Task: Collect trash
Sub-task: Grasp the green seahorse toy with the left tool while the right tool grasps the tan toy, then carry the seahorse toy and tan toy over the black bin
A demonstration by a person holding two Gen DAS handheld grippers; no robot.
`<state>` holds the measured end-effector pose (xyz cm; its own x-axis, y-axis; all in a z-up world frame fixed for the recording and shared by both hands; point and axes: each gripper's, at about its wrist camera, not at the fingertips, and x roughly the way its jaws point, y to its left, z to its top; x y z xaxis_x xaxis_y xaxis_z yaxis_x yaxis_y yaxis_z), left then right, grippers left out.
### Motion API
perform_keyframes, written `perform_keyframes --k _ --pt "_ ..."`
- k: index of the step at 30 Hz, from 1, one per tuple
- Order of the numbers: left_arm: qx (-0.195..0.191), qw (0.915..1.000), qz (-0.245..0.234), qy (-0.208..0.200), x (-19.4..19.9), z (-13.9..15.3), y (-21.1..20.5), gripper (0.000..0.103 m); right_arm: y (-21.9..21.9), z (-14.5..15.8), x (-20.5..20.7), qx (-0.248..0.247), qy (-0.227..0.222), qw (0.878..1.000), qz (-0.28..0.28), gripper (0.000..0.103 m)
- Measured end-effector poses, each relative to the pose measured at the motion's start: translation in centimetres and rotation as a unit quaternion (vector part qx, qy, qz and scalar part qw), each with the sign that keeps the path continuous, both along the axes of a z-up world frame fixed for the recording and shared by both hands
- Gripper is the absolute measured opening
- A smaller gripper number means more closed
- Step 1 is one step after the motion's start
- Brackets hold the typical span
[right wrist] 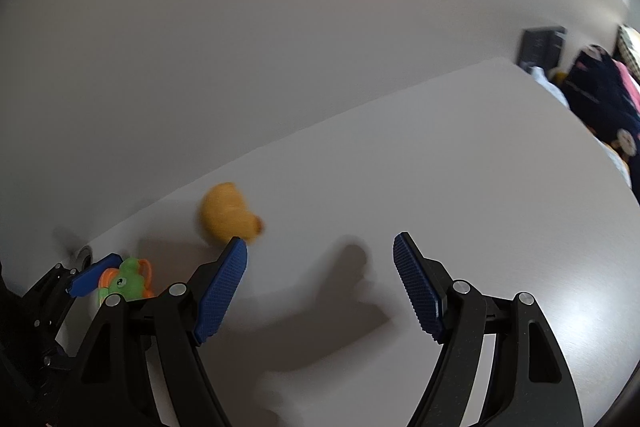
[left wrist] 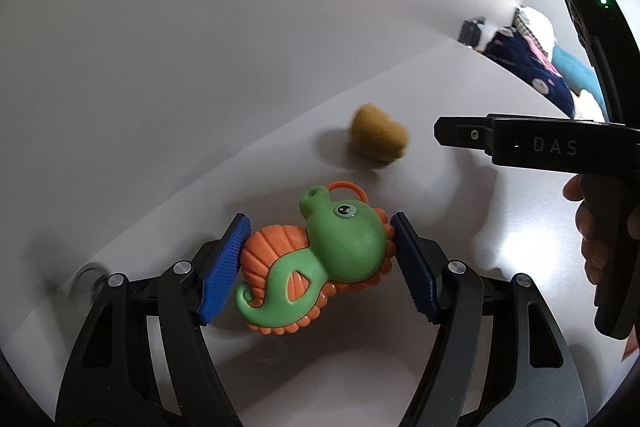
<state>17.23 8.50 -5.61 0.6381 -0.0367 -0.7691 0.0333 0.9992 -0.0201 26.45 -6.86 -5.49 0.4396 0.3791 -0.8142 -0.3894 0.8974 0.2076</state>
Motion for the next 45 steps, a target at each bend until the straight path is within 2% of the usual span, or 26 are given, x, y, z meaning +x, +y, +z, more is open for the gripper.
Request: perform_keyframes --k 6,13,19,20,21,26,35,45 --pt "0.002 0.9997 0.023 0.001 -1.3 0.2 2.4 0.07 3.5 -0.2 0.1 -0.003 0.001 0.999 0.038 0.076" --pt "0.003 0.9994 0.035 0.002 -1.9 0.4 3.4 0.07 5.4 -0.9 1.4 -0.023 0.007 0.999 0.042 0.075" --pt "0.001 0.9992 0.041 0.002 -1.9 0.3 3.8 0.07 6.1 -1.3 1.8 -0.056 0.004 0.997 0.055 0.048" --pt "0.0 0.9992 0.041 0.002 -2.0 0.3 3.9 0.07 6.1 -1.3 1.7 -0.065 0.001 0.996 0.054 0.04" --pt "-0.001 0.9992 0.041 0.001 -2.1 0.3 3.9 0.07 6.1 -1.3 1.7 -0.07 0.0 0.996 0.055 0.037" --pt "-0.016 0.9991 0.039 -0.004 -2.0 0.8 3.4 0.07 5.4 -0.8 1.1 -0.073 -0.002 0.996 0.055 0.037" --pt "-0.014 0.9997 0.013 -0.012 -2.8 2.3 0.8 0.07 2.6 1.8 -0.7 -0.058 -0.009 0.997 0.051 0.037" --pt "-0.01 0.9994 -0.025 -0.022 -4.6 4.0 -2.8 0.07 -2.2 4.0 -5.7 -0.052 -0.018 0.998 0.029 0.037"
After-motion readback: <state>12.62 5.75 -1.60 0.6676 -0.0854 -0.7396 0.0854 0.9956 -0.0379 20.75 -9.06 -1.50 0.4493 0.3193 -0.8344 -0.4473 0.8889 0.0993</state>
